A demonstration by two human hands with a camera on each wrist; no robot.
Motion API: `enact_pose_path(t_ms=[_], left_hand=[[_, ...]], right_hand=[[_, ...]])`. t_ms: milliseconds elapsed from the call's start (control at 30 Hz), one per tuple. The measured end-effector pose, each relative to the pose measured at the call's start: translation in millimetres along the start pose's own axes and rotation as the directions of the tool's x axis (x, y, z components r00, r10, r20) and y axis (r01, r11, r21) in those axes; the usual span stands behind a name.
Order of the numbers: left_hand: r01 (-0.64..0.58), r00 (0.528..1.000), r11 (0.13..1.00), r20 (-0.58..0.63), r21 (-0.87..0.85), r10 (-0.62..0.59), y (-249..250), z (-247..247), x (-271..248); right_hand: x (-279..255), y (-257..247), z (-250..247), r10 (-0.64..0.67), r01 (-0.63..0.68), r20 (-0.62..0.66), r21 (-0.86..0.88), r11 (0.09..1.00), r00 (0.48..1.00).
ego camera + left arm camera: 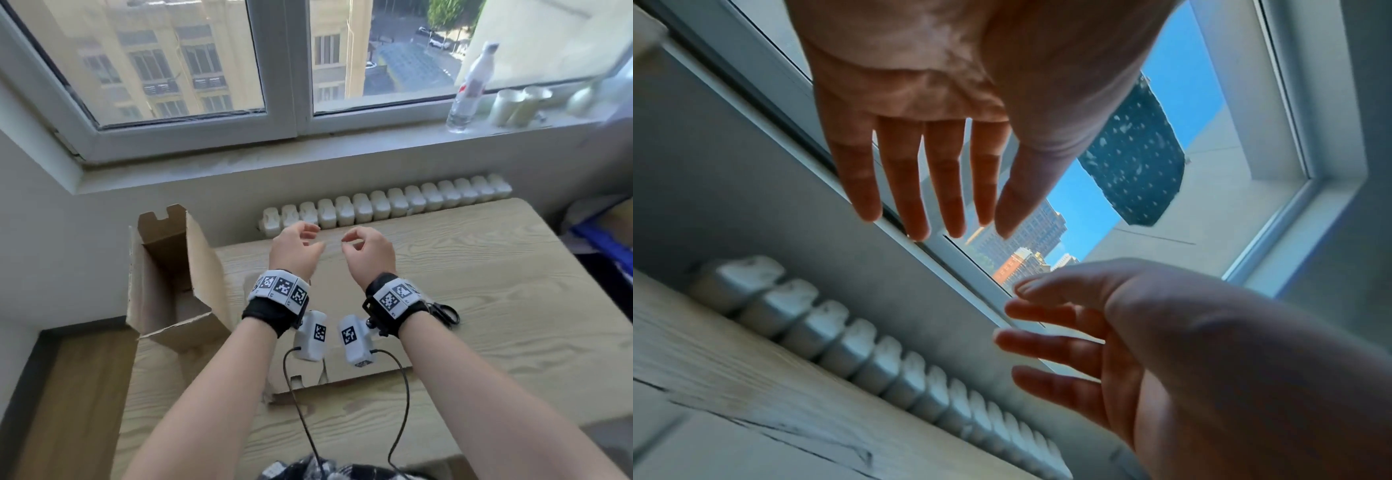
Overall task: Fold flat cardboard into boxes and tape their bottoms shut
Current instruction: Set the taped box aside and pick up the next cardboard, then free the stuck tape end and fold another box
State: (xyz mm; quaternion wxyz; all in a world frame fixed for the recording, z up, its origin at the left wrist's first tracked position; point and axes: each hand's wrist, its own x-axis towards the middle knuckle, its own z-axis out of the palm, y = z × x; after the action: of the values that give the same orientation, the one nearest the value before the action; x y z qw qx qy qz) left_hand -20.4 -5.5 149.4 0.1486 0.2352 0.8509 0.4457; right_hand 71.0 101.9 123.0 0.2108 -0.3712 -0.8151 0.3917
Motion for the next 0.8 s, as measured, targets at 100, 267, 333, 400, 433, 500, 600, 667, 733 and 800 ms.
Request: enact_pose_path(t_ms=[100,267,333,400,433,500,600,667,733,800], left_hand=[[-0.042,0.997,0.999,0.066,-0.001,0.042,35.3,47.9,-4.9],[-0.071,0.983,0.997,0.168,-0.004,0.071,97.1,145.3,-20.0],[-0.070,0.974,0.998,0.216,-0.005,0.069,121.9,190.5,-32.3],[-0.062,0.961,0.998,0.269,-0.017,0.064,145.2,237.4,-47.2],[-0.059,0.953,0.998,0.297,-0.018,0.062,155.5,260.3,-54.7],[-0.058,0.931,0.998,0.361,-0.002,0.055,174.8,302.6,-70.3],[-0.060,0.896,0.998,0.440,0.009,0.050,197.3,356.3,-90.2],[-0.078,0.876,0.996,0.479,0.031,0.054,206.6,385.0,-100.1],[-0.103,0.849,0.993,0.525,0.062,0.055,213.9,410.4,-107.8],[-0.128,0.819,0.990,0.569,0.060,0.072,220.9,433.6,-111.3]], right_hand=[[10.6,29.4,-46.6,0.041,-0.038,-0.067,0.037,0.999,0.997],[17.7,96.1,-137.1,0.076,-0.066,-0.160,0.068,0.996,0.984],[17.1,129.8,-175.2,0.111,-0.096,-0.189,0.086,0.992,0.976],[14.1,163.4,-214.5,0.159,-0.139,-0.216,0.104,0.985,0.963],[12.7,179.8,-233.0,0.179,-0.157,-0.229,0.109,0.982,0.957],[8.9,211.4,-267.7,0.216,-0.190,-0.256,0.123,0.974,0.942],[3.3,254.4,-308.8,0.274,-0.237,-0.286,0.158,0.959,0.918],[-1.9,279.7,-329.0,0.318,-0.275,-0.302,0.175,0.945,0.899],[-8.9,303.9,-344.9,0.376,-0.327,-0.319,0.197,0.924,0.870],[-16.1,325.9,-358.1,0.425,-0.373,-0.347,0.208,0.904,0.836]])
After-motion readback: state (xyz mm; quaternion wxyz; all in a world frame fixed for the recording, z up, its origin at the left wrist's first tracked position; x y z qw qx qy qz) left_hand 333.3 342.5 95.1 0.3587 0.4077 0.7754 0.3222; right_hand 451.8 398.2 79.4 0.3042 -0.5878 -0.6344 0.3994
